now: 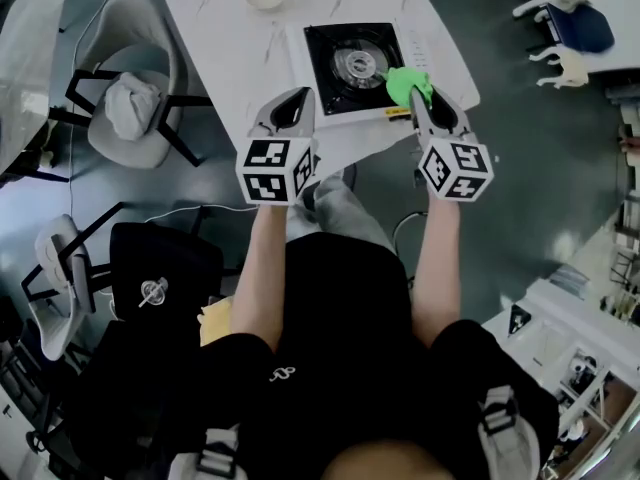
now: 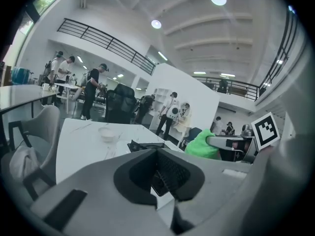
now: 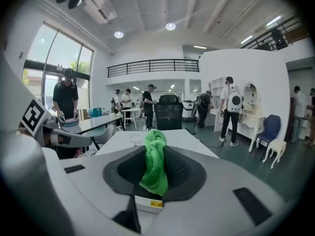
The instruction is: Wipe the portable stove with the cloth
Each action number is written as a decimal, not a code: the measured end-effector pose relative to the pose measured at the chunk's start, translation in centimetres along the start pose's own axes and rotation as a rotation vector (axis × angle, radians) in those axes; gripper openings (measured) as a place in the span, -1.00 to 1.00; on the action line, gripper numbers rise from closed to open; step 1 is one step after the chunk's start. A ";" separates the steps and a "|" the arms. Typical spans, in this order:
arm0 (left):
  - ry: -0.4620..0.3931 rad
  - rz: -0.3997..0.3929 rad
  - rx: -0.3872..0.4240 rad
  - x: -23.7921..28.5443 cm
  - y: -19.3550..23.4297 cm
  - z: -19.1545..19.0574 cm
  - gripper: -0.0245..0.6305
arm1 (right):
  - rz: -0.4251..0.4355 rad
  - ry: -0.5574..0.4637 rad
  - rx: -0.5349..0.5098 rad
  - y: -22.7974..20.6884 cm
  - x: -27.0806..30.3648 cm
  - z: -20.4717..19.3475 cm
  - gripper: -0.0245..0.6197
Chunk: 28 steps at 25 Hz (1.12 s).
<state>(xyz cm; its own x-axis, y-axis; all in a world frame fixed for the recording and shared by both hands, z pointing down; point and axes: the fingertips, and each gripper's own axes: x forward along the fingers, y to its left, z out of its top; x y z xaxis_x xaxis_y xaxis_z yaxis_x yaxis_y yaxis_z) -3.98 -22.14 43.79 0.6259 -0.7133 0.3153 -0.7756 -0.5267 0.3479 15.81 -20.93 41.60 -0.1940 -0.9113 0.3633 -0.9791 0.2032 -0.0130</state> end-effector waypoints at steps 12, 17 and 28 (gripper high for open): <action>-0.210 0.164 0.043 -7.6 2.4 5.9 -0.93 | 0.200 -0.245 0.087 6.4 -0.4 8.2 -0.68; -0.292 0.220 0.090 -9.6 -0.2 8.5 -0.93 | 0.257 -0.312 0.040 7.3 -3.0 10.4 -0.68; -0.388 0.233 0.159 -9.8 -13.1 7.9 -0.93 | 0.267 -0.381 -0.077 1.4 -13.3 10.4 -0.68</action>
<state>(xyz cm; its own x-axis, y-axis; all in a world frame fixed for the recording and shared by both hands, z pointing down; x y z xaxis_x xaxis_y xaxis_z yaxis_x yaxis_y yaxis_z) -0.63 -11.92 29.22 0.3805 -0.9247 0.0057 -0.9135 -0.3750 0.1578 16.37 -12.22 27.03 -0.4610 -0.8873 -0.0111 -0.8874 0.4608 0.0150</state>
